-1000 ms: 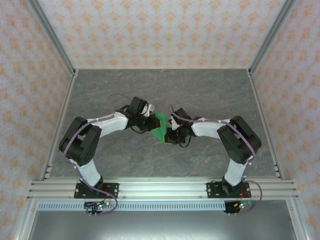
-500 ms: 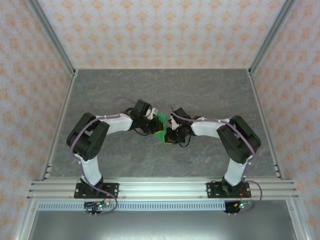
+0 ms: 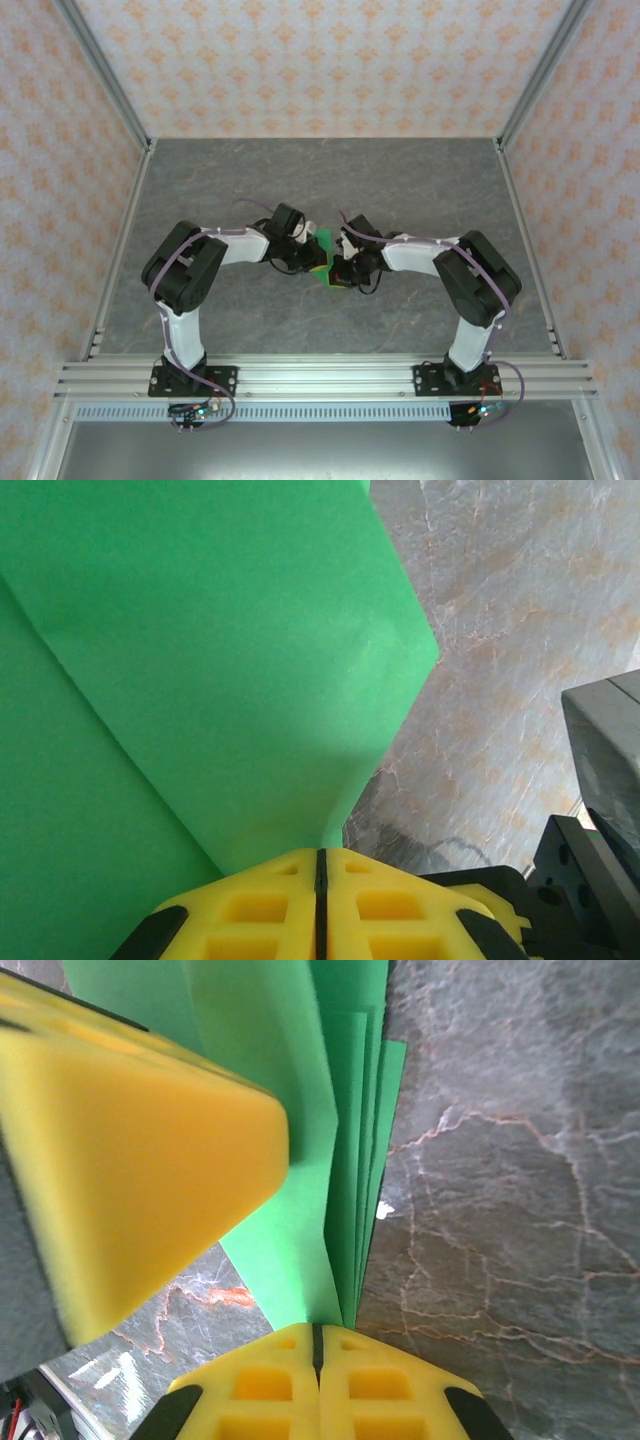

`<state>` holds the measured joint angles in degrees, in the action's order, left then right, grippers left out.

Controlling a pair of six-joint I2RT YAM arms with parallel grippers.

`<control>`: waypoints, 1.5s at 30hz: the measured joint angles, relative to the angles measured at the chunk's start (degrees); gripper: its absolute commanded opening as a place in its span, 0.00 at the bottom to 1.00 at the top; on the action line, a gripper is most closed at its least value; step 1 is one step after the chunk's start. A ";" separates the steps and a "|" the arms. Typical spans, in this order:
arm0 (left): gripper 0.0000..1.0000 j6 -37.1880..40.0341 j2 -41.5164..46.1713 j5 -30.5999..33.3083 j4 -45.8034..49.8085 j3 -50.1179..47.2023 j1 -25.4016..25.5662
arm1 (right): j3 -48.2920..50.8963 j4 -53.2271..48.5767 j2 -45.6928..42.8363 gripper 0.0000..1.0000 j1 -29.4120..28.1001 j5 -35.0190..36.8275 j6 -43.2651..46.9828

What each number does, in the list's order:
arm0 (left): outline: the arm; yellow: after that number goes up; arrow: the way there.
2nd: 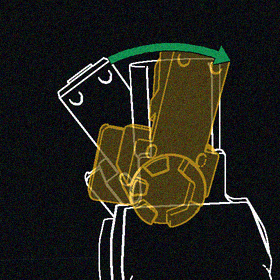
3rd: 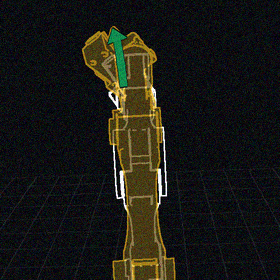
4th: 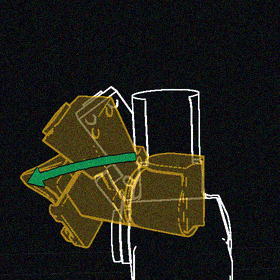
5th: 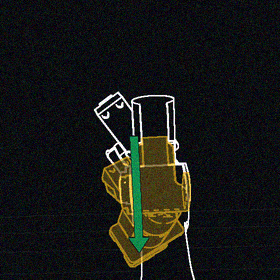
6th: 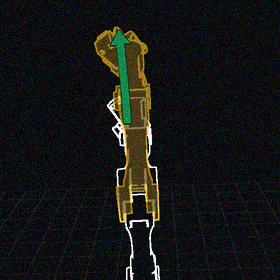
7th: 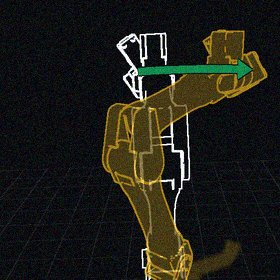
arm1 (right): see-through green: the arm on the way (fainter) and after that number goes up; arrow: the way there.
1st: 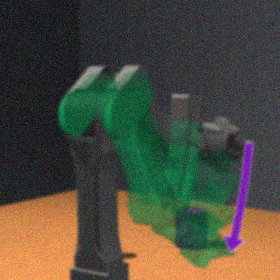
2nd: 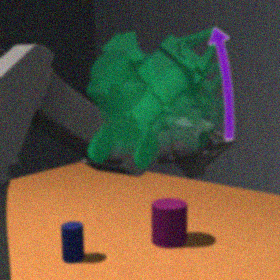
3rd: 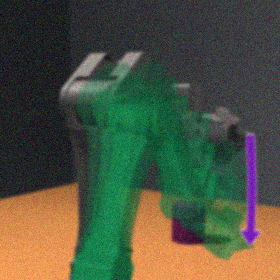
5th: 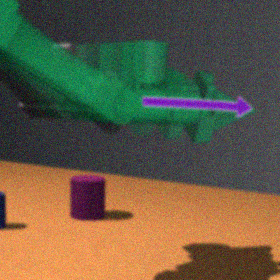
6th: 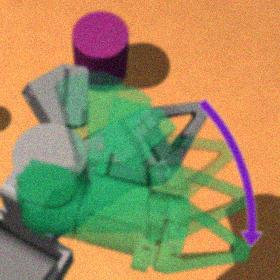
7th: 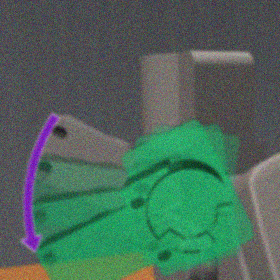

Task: Fold a paper plane with a square sheet of paper (fold left side to right side)
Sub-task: Fourth fold the wing at the center of the table.

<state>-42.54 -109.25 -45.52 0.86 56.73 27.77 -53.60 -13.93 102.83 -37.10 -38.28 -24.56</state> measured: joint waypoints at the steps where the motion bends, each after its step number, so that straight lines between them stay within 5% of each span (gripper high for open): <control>1: 0.09 0.00 -0.24 0.11 -0.07 0.02 0.00 | 0.00 -0.07 0.00 0.00 0.00 0.00 0.13; 22: 0.08 3.96 -3.69 -2.43 5.09 4.68 -1.64 | -0.42 -1.03 0.09 0.00 -0.13 0.81 1.92; 45: 0.08 13.99 -13.25 -3.96 18.99 22.03 -12.81 | -0.52 -1.18 0.20 0.00 -0.13 1.01 2.34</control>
<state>-28.56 -122.50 -49.47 19.86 78.76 14.96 -54.13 -15.11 103.02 -37.23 -37.28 -22.22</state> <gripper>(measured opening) 0.085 0.049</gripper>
